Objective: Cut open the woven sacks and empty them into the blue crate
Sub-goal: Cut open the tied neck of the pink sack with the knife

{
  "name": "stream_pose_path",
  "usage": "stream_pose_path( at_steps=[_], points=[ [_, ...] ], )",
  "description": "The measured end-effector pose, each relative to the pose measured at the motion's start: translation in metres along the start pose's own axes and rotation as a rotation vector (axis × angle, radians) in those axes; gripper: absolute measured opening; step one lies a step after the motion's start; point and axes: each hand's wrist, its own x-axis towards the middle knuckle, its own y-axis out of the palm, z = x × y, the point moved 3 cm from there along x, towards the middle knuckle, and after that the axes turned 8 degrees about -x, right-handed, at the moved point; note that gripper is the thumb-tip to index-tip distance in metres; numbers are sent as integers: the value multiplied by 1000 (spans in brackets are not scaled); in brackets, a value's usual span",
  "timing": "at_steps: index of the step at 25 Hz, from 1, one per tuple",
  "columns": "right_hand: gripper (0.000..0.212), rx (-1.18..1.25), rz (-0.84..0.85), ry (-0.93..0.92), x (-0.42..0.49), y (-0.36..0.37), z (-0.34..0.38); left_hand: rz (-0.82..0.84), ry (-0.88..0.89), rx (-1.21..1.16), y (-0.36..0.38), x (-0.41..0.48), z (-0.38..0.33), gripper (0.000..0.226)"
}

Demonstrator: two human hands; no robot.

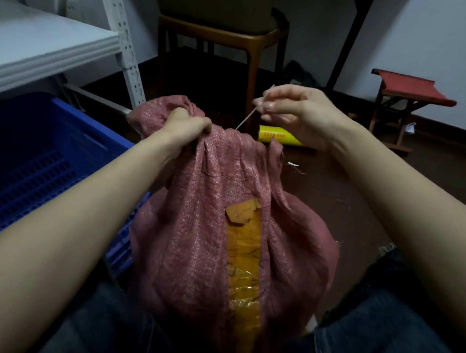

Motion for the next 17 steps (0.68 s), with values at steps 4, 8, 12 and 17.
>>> stream_pose_path(
  at_steps=[4,8,12,17],
  points=[
    [19,-144,630,186,-41,65,-13,-8,-21,-23,-18,-6,3,18],
    [20,-344,999,334,-74,121,-66,30,-14,-15,-33,-29,-1,48],
    [21,-468,1097,346,-97,158,-92,48,21,-10,-44,-52,-6,46],
    [29,-700,1084,182,-100,179,-84,111,-10,59,-67,-74,4,23]
  ],
)
